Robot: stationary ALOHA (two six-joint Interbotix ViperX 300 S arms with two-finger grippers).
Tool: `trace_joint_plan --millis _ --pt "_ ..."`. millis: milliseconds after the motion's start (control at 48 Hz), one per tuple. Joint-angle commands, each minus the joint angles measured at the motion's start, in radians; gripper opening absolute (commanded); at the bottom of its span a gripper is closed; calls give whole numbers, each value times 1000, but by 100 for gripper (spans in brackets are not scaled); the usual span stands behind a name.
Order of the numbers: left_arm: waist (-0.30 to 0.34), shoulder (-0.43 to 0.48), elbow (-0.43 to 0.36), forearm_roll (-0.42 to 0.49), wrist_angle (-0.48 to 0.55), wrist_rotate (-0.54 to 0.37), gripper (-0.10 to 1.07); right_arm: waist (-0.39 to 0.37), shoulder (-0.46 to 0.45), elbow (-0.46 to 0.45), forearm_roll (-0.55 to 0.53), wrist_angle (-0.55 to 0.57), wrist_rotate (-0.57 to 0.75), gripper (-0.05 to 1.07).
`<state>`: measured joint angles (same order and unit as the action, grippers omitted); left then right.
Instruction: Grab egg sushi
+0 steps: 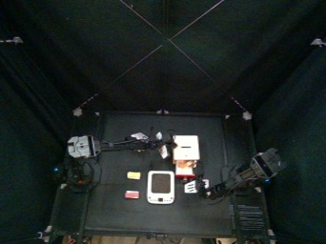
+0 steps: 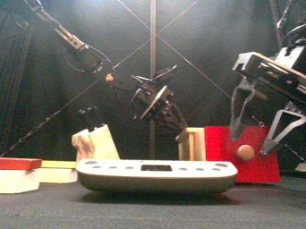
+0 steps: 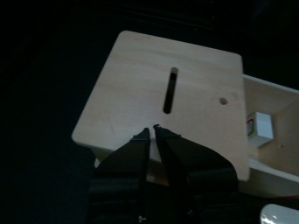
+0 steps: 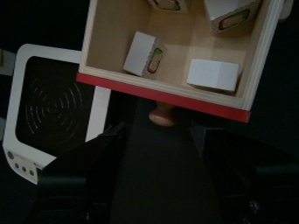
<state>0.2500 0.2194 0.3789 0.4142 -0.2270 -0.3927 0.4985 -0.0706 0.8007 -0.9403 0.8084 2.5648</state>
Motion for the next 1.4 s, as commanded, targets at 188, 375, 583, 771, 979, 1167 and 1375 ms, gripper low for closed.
trace_joint_plan --millis 188,375,583,771,979,1167,1375 --pt "-55 -193 114 17 -46 3 58 21 -52 -14 -11 -3 -5 93" --pt "-97 -321 238 60 -43 3 58 61 -103 -8 -15 -2 -41 93" --pt "-156 -445 367 120 -41 3 61 100 -147 -9 -15 -3 -126 93" --pt "-209 -482 436 161 29 2 70 101 -192 -8 -25 2 -181 93" --pt "-288 -500 486 175 221 2 89 100 -225 11 -86 3 -186 93" --pt "-356 -529 520 164 393 -8 98 95 -259 35 -114 3 -187 93" --pt "-365 -575 594 28 474 -20 98 81 -284 57 -126 2 -187 93"
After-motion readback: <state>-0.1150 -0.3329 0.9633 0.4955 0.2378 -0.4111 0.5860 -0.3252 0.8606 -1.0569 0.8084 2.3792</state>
